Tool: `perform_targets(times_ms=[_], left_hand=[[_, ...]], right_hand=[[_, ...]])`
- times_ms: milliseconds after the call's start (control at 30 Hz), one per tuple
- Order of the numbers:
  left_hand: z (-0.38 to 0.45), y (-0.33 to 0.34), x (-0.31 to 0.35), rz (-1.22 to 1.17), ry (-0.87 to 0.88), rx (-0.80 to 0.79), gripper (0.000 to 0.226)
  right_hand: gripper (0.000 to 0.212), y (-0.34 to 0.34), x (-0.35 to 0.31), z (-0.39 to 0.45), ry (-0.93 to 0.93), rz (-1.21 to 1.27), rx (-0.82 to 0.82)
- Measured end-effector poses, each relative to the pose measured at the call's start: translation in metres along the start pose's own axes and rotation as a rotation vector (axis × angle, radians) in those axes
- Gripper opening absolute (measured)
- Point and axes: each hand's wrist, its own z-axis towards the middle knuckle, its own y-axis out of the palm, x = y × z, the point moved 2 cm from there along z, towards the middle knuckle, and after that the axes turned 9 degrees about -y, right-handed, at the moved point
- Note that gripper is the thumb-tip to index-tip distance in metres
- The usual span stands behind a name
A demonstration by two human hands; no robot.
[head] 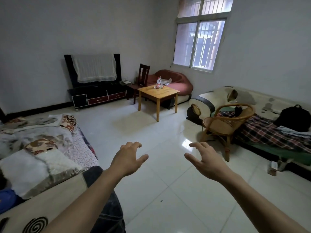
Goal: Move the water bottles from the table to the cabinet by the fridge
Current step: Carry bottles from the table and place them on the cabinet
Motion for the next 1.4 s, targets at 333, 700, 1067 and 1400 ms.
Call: perform_targets(times_ms=[333,700,1067,1400], left_hand=[[0.031,0.055,0.068,0.081,0.003,-0.052,0.058],[0.164,0.053,0.066,-0.040,0.062,-0.015,0.058],[0.313,0.024,0.006,-0.083,0.049,-0.003,0.055],[0.424,0.034,-0.005,-0.054,0.025,-0.039,0.055]], right_hand=[[0.061,-0.029,0.096,0.017,0.041,0.030,0.004],[0.058,-0.017,0.104,0.129,0.086,-0.021,-0.022],[0.066,0.016,0.079,0.281,0.127,-0.011,-0.018],[0.058,0.041,0.108,0.396,0.082,0.012,0.017]])
